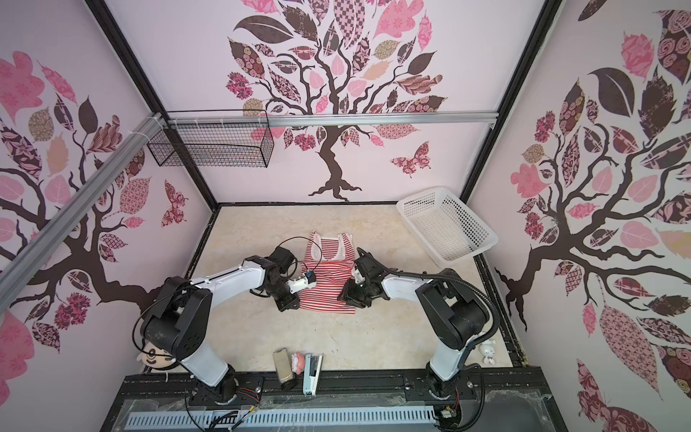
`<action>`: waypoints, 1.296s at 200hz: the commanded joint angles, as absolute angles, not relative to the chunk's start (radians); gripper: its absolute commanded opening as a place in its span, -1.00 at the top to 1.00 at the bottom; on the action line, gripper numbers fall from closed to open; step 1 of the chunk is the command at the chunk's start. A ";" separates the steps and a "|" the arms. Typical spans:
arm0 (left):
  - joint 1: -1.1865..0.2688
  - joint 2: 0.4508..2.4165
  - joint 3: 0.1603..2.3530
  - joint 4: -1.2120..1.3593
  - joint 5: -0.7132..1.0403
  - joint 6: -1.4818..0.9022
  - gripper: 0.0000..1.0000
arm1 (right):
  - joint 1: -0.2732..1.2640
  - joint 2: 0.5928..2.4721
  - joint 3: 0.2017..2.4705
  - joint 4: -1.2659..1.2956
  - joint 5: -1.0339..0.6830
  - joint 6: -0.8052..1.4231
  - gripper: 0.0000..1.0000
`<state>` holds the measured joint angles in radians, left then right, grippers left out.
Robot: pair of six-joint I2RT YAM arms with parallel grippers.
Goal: Fold and stack the tank tops
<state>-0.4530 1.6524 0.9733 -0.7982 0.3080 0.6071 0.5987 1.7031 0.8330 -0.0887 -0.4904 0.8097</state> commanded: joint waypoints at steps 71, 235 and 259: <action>-0.570 1.532 0.873 -0.899 0.245 0.639 0.46 | 0.672 1.492 0.850 -0.263 -0.399 0.827 -0.13; -0.433 1.639 1.143 -0.762 0.309 0.503 0.13 | 0.511 1.799 1.194 -0.345 -0.360 0.638 0.60; -0.431 1.718 1.182 -0.748 0.285 0.491 0.15 | 0.510 1.849 1.233 -0.370 -0.356 0.625 0.68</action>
